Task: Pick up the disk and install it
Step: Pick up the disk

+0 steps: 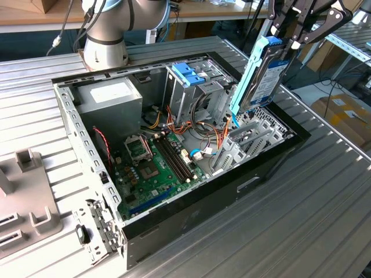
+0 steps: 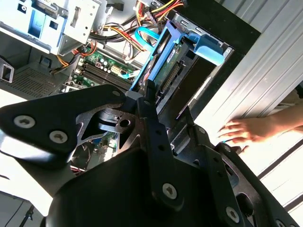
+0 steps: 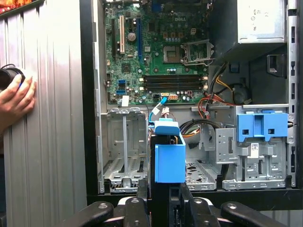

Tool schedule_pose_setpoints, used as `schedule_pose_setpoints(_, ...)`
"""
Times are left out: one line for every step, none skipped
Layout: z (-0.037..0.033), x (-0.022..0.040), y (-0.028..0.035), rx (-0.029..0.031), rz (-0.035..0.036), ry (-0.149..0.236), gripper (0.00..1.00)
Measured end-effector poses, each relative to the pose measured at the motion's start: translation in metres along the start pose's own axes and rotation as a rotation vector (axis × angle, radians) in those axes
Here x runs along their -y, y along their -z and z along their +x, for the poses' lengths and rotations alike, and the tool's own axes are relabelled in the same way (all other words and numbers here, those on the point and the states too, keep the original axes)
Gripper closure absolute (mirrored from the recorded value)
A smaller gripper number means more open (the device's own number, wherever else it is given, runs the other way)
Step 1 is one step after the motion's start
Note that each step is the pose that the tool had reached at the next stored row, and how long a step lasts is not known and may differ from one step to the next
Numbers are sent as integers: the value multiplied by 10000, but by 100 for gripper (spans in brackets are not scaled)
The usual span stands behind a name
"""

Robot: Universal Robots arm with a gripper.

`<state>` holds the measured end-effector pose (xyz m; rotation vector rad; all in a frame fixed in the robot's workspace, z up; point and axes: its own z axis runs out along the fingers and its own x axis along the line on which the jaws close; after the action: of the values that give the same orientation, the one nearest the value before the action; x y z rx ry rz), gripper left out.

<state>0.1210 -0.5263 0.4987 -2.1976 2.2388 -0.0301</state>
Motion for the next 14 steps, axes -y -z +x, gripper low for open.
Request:
schedule_pose_setpoints(0, 0, 0, 0, 0, 0, 65)
schedule_pose_setpoints(1, 0, 0, 0, 0, 0, 65)
schedule_pose_setpoints(8, 0, 0, 0, 0, 0, 65)
schedule_pose_setpoints(23, 0, 0, -1, 0, -1, 65)
schedule_pose_setpoints(43, 0, 0, -1, 0, -1, 65)
schedule_pose_setpoints(57, 1, -1, 0, 0, -1, 65)
schedule_pose_setpoints(79, 1, -1, 0, 0, 0, 65)
schedule_pose_setpoints(101, 2, -1, 1, 0, 0, 65)
schedule_pose_setpoints(137, 2, -2, 0, 0, 0, 65)
schedule_pose_setpoints(166, 3, -2, -1, 0, 0, 65)
schedule_pose_setpoints(188, 3, -3, 0, 0, 0, 65)
schedule_pose_setpoints(224, 4, -4, 1, 0, 0, 65)
schedule_pose_setpoints(245, 4, -4, 0, 0, 0, 65)
schedule_pose_setpoints(277, 5, -5, -1, 0, 0, 65)
